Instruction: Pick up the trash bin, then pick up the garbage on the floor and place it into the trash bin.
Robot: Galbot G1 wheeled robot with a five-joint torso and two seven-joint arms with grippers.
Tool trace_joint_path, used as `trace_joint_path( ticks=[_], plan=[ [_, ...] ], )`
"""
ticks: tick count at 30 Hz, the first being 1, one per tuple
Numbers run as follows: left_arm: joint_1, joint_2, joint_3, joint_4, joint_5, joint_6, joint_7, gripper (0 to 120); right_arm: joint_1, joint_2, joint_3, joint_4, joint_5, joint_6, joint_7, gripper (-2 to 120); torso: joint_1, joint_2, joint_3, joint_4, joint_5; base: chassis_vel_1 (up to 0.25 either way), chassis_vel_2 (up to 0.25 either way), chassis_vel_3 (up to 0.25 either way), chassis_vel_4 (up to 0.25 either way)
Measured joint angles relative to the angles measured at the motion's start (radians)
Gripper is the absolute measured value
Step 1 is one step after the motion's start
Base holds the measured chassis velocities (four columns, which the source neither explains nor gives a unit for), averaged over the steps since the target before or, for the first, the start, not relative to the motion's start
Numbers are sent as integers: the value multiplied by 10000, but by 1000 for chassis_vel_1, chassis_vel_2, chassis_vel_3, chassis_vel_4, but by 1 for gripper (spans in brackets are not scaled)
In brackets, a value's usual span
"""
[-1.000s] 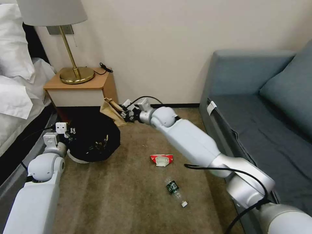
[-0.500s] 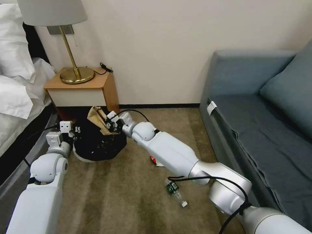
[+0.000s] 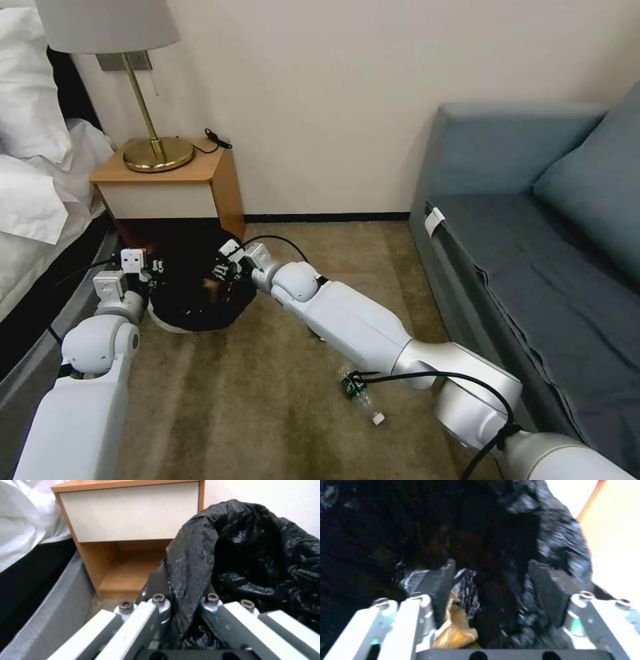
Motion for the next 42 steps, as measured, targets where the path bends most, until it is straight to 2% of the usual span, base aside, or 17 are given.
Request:
trace_joint_path(
  ticks=[2, 4, 6, 8, 9, 11, 14, 18, 20, 22, 23, 24, 32, 39, 42],
  plan=[
    [-20, 52, -91, 102, 7, -57, -2, 4, 19, -356, 38, 153, -15, -188, 13, 74, 0, 0, 0, 1, 0, 0, 0, 0, 0],
    [-21, 67, -109, 122, 8, -73, -3, 4, 27, -436, 47, 176, -22, -235, 13, 76, 0, 0, 0, 1, 0, 0, 0, 0, 0],
    [-20, 174, -224, 280, 4, -214, -6, 4, 30, -1003, 167, 301, -102, -681, 29, 87, 0, 0, 0, 0, 2, 0, 0, 0, 0],
    [-18, 192, -248, 308, -1, -237, -8, 4, 11, -1152, 203, 323, -121, -802, 38, 89, 0, 0, 0, -1, 2, 0, 0, 0, 0],
    [-8, 226, -282, 368, -11, -288, -13, 4, -68, -1439, 273, 370, -185, -1029, 50, 96, 0, 0, 0, -1, 2, 0, 0, 0, 0],
    [10, 229, -286, 390, -11, -314, -16, 4, -169, -1627, 360, 409, -317, -1258, 72, 99, 0, 0, 0, -1, 3, 0, 0, 0, 0],
    [43, 151, -260, 400, 34, -358, -22, 4, -794, -2218, 689, 882, -506, -2598, 70, 100, 0, 0, 0, -1, 3, 0, 0, 0, 0],
    [45, 118, -237, 439, 111, -443, -22, 4, -1191, -2493, 838, 1230, -504, -3252, 21, 100, 0, 0, 0, -3, 3, 0, 0, 0, 0],
    [32, 72, -211, 632, 299, -670, -41, 4, -1845, -2891, 1096, 1772, -486, -4148, -51, 100, 0, 0, 0, -1, 3, 0, 0, 0, 0],
    [33, 70, -211, 645, 305, -679, -44, 4, -1909, -2939, 1131, 1834, -465, -4251, -61, 100, 0, 0, 0, -1, 2, 0, 0, 0, 0],
    [56, 65, -208, 670, 320, -705, -49, 4, -2318, -3214, 1322, 2213, -292, -4887, -80, 100, 0, 0, 0, -2, 2, 0, 0, 0, 0],
    [75, 65, -208, 670, 322, -714, -50, 4, -2500, -3362, 1399, 2373, -236, -5134, -50, 100, 0, 0, -1, -1, 3, 0, 0, 0, 0],
    [160, -23, -206, 604, 342, -718, -49, 4, -3310, -3978, 1743, 2808, -219, -5344, 167, 100, 0, 0, -1, -2, 2, 0, 0, 0, 0],
    [230, -82, -203, 598, 385, -742, -38, 4, -4040, -4908, 1865, 3324, -148, -5316, 58, 100, 0, 0, -1, -3, 0, 0, 0, 0, 0],
    [230, -96, -188, 600, 393, -742, -30, 4, -4228, -4973, 1948, 3361, -159, -5305, 19, 100, 0, 0, -1, -2, 1, 0, 0, 0, 0]
  ],
)
